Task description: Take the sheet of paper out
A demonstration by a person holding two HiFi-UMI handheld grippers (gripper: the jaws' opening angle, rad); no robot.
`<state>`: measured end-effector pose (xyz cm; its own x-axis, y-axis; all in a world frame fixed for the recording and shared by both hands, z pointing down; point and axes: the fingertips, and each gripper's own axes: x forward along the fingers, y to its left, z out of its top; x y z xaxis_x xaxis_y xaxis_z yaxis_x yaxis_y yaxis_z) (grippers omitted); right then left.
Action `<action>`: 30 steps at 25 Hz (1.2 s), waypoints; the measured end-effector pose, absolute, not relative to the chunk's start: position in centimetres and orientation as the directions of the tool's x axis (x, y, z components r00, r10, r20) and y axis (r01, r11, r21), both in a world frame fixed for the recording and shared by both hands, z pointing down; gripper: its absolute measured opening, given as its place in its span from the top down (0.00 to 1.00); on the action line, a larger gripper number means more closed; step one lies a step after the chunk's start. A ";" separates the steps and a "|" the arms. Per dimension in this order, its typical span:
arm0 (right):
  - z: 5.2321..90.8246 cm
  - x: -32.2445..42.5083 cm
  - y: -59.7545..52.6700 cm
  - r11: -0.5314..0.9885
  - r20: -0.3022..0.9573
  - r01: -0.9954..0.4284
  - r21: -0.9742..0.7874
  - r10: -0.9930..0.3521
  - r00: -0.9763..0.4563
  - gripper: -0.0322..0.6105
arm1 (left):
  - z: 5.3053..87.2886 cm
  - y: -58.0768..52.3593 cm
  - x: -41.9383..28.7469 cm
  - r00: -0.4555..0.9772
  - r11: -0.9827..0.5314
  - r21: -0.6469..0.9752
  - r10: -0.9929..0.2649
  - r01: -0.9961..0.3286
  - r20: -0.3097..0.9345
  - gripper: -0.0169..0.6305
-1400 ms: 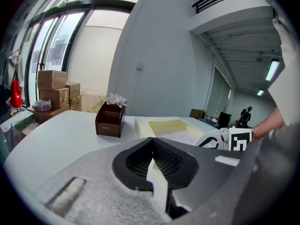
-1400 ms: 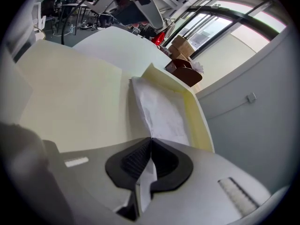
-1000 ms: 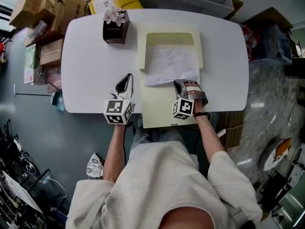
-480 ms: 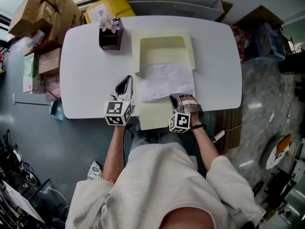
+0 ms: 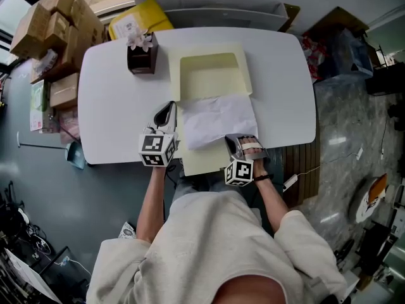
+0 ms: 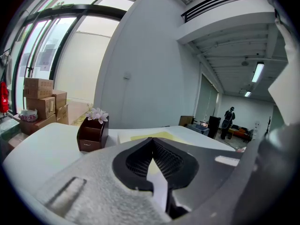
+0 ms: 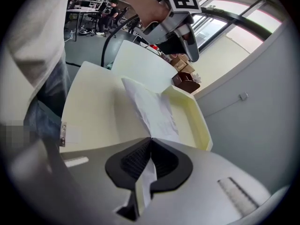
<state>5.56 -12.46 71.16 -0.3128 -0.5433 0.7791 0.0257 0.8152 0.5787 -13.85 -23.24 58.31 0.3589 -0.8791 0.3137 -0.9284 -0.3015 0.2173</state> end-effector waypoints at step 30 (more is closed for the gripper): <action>50.1 2.0 -27.9 0.555 0.409 -0.299 0.776 -0.805 -0.430 0.95 | 48.5 -26.3 -16.7 0.298 -0.283 0.108 -0.940 -0.953 0.164 0.97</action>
